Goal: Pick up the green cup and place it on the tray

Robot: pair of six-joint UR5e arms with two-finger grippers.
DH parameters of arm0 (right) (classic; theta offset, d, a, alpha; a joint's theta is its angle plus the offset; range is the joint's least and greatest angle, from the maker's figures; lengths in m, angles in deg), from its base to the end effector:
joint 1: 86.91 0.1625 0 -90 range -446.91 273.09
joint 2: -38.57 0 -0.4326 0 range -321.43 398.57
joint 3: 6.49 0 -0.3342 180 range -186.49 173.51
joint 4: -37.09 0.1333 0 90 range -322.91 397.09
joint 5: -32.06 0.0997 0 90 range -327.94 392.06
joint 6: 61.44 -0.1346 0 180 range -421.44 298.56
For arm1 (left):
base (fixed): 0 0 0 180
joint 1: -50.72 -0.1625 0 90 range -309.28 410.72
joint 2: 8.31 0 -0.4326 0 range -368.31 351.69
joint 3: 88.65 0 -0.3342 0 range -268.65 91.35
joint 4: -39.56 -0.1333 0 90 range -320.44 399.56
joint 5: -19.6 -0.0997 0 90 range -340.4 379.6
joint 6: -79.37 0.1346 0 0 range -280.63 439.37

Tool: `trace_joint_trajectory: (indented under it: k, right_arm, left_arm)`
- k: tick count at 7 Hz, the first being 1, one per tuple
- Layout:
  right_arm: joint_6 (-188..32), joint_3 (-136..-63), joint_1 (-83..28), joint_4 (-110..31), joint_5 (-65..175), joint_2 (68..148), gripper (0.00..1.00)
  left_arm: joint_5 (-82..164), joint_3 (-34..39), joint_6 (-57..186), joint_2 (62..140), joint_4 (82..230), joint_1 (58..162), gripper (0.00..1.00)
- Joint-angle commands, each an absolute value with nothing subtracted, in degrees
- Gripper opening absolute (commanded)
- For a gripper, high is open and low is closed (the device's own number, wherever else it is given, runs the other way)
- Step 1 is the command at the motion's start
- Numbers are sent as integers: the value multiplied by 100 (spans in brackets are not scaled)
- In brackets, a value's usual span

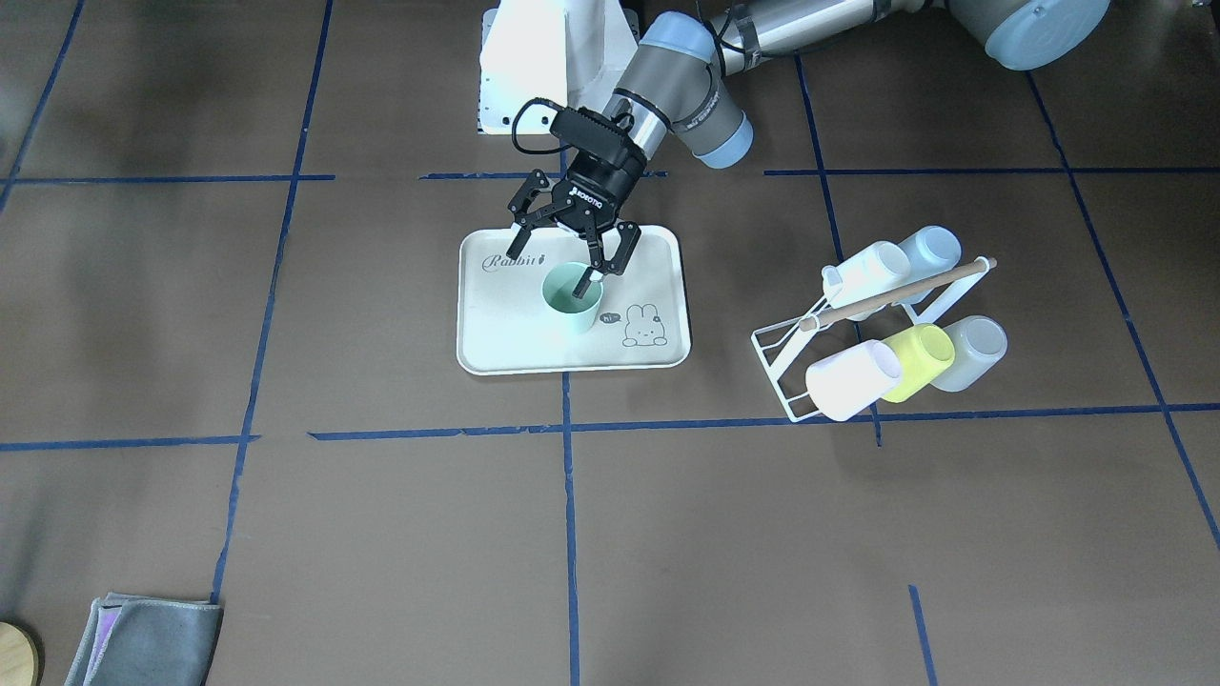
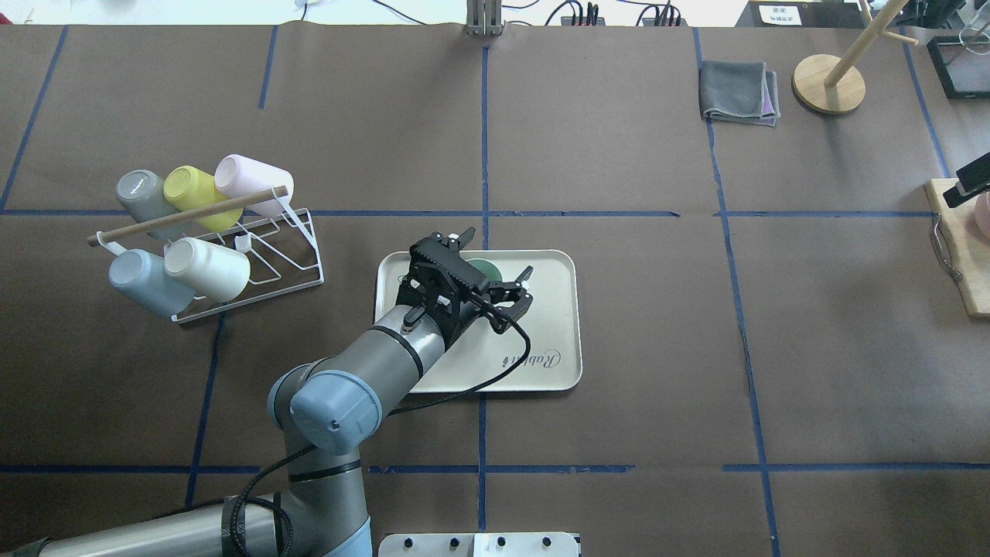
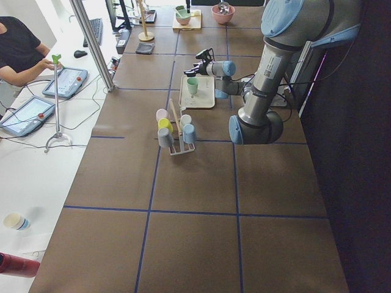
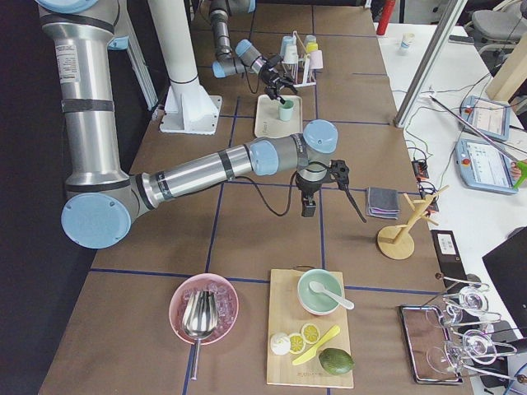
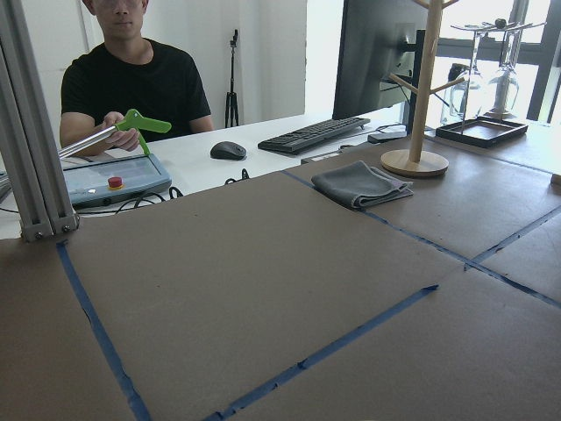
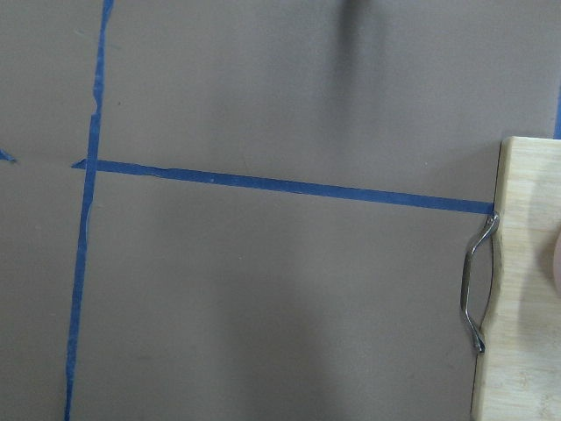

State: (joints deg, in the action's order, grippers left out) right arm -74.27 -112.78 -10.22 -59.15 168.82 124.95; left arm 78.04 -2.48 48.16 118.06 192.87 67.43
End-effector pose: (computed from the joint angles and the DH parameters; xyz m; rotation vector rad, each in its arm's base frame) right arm -0.0716 -0.4560 0.5465 0.0357 -0.8421 -0.1052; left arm 0.5565 -0.3798 0.2202 1.3081 1.0198 0.0970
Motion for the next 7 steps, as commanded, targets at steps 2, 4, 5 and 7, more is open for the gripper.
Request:
trace_joint_trajectory:
  k: [2, 4, 5, 7]
  right_arm:
    - [-7418, -11292, -930, -5915, 16891, 12453, 100]
    - [-7418, -11283, -877, -5915, 16891, 12357, 100]
    - [-7401, -11248, -842, -5915, 16891, 12356, 100]
    - [-7374, -11239, -763, -5915, 16891, 12365, 100]
  left_arm:
    - [8550, 564, 4755, 11764, 18023, 7539, 100]
    - [9653, 950, 4702, 11738, 16934, 8425, 100]
    - [10468, 1135, 4345, 11720, 16450, 8986, 100]
    - [13386, 1260, 4341, 11205, 15641, 10861, 100]
